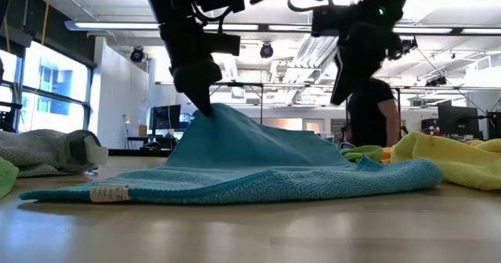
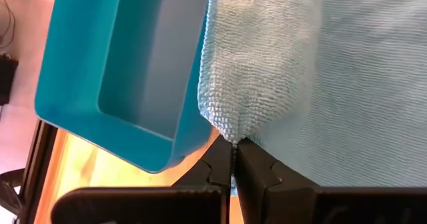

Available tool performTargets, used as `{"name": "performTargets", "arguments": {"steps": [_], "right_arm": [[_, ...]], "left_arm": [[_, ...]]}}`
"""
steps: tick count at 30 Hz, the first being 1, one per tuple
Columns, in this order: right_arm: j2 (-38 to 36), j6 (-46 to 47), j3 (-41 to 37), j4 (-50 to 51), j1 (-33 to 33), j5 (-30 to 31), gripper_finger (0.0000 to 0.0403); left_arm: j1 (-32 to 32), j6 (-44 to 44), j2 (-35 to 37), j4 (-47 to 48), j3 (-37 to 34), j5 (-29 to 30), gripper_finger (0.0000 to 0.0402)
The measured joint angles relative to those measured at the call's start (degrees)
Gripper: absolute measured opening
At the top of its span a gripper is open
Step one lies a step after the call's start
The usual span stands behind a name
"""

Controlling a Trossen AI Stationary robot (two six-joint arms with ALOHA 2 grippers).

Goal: Fold microfiber towels
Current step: Fold the blue microfiber cloth

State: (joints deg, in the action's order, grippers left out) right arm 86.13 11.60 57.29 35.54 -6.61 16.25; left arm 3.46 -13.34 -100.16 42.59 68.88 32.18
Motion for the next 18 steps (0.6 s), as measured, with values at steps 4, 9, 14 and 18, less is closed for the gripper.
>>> {"name": "performTargets", "arguments": {"steps": [4, 9, 14, 18], "right_arm": [[0.0, 3.22, -8.47, -15.91, -3.36, -0.3, 0.0122], [0.02, 9.57, -16.94, -30.78, -6.56, -4.33, 0.0122], [0.19, 12.15, -19.96, -35.1, -9.68, -5.02, 0.0122], [2.26, 11.93, -19.97, -36.73, -11.53, -2.9, 0.0122]], "left_arm": [[0.72, 1.63, 0.0, -0.02, 0.0, 0.0, 0.0001], [1.03, 3.94, 0.0, -0.49, 0.0, 0.0, 0.0001], [1.03, 3.93, 0.0, -0.55, 0.0, -0.01, 0.0001], [1.03, 3.03, 0.0, -0.57, 0.0, -0.02, 0.0001]]}}
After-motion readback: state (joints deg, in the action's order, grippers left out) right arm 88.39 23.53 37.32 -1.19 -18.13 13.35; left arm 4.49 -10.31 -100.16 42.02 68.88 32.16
